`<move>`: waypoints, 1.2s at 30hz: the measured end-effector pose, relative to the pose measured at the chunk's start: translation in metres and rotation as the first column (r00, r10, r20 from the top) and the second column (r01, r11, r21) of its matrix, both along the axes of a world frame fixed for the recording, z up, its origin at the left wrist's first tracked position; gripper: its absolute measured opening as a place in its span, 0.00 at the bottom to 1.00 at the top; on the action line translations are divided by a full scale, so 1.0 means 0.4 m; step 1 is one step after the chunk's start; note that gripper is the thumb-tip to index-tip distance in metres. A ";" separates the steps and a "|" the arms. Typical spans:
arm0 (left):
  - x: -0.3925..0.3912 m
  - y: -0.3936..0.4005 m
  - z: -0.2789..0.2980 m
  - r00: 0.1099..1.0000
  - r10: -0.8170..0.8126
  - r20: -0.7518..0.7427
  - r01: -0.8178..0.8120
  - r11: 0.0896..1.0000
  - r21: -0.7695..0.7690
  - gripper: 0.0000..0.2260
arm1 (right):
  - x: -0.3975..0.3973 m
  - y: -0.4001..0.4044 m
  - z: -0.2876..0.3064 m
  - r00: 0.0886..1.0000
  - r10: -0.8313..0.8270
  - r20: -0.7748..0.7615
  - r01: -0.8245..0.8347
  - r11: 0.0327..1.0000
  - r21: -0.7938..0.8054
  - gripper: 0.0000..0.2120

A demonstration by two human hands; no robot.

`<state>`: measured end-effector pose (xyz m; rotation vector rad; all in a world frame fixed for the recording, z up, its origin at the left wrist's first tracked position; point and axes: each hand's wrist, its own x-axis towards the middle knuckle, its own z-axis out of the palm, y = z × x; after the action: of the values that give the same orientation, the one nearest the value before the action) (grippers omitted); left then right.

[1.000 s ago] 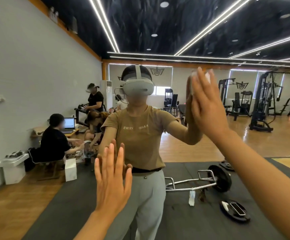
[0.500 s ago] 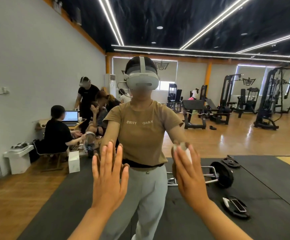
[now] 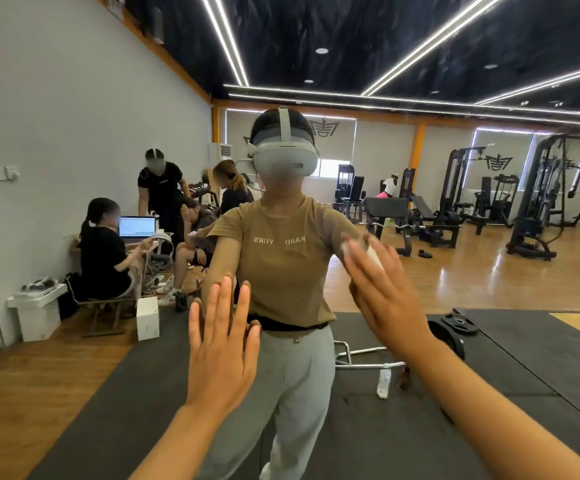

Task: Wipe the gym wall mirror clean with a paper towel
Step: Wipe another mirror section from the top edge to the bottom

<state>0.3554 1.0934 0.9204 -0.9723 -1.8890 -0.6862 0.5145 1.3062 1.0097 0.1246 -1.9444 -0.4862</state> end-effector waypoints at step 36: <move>-0.012 -0.028 0.004 0.999 -0.029 -0.021 0.028 0.997 -0.070 0.29 | -0.125 -0.111 0.302 0.994 0.081 -0.074 -0.077 0.995 0.064 0.26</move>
<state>0.3504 1.0823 0.9218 -1.0489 -1.8942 -0.6271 0.4646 1.2617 1.1303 0.2181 -1.8428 -0.4907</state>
